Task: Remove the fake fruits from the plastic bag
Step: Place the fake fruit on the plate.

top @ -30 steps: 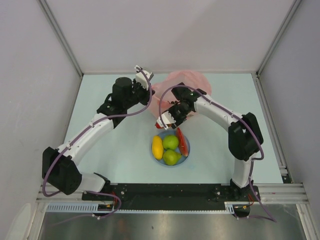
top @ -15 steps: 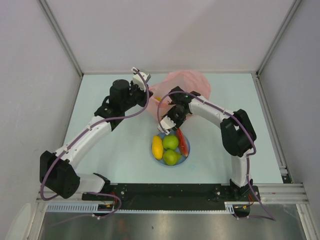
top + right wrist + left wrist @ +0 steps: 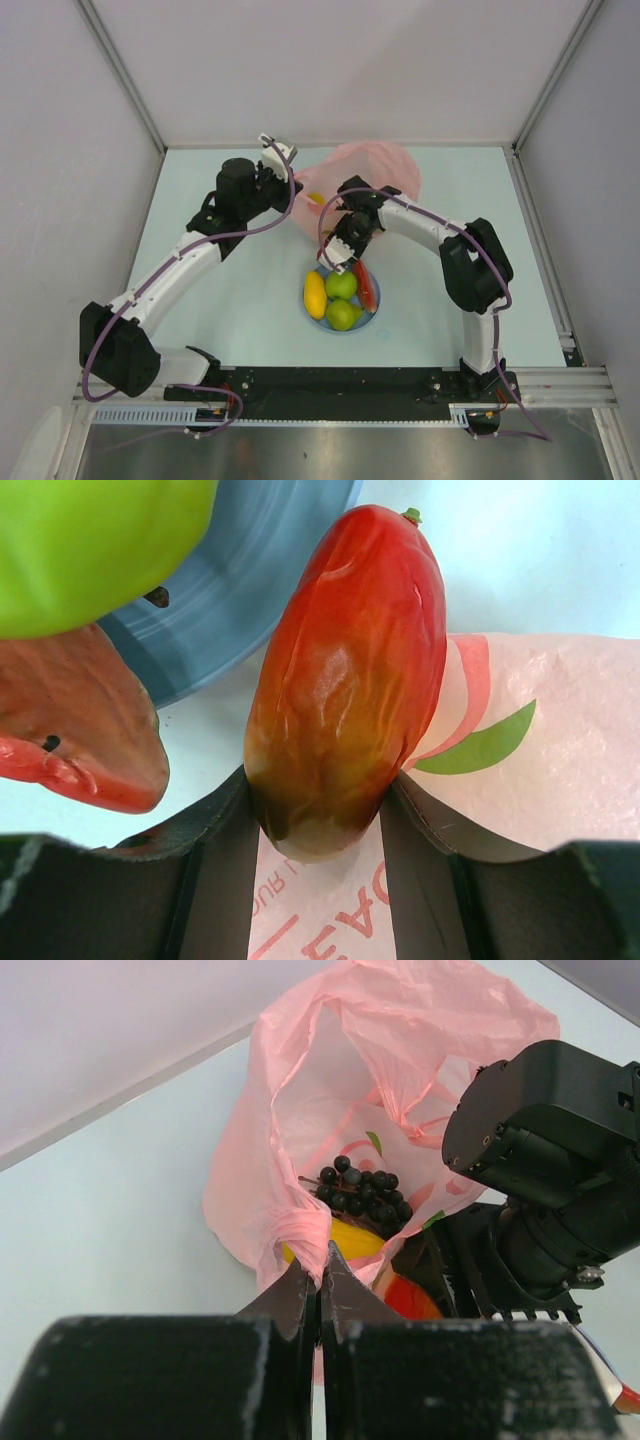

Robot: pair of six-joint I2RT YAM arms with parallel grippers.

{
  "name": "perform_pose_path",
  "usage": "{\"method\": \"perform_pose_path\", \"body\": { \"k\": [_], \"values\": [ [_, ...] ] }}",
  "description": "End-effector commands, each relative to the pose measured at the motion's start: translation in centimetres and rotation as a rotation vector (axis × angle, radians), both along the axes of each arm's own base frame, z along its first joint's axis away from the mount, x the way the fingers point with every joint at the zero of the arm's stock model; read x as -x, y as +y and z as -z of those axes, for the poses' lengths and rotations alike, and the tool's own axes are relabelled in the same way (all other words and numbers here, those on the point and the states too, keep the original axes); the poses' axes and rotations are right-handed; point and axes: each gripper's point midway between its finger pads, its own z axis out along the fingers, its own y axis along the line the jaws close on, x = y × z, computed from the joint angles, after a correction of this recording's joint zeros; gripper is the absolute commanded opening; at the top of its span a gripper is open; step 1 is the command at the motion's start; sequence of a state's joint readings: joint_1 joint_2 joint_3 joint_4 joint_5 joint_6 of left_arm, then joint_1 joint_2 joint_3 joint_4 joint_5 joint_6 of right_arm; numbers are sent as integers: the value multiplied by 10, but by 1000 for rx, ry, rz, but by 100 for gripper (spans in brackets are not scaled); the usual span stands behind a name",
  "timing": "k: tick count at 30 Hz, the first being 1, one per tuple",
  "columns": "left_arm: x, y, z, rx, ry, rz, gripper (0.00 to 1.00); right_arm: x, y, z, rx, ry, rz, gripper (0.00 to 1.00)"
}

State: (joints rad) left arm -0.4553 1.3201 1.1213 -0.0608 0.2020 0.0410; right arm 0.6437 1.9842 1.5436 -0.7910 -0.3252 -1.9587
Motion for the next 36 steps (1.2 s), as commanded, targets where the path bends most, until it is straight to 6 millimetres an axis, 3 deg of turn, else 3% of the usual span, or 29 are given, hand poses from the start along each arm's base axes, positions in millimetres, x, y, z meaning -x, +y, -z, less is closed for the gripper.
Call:
{"method": "perform_pose_path", "body": {
  "k": [1,10,19,29,36],
  "values": [
    [1,2,-20,53,-48,0,0,9,-3,4,6,11,-58,29],
    [0,3,-16,58,-36,-3,0,24,-3,-9,-36,25,-78,29],
    [1,3,-12,55,-27,-3,0,20,-6,-16,-61,4,-83,29],
    [-1,3,-12,53,-27,-7,1,30,-7,-8,-43,18,-133,31],
    [-3,4,-9,52,-22,-11,0,36,-7,2,-40,15,-185,40]
  ]
}}
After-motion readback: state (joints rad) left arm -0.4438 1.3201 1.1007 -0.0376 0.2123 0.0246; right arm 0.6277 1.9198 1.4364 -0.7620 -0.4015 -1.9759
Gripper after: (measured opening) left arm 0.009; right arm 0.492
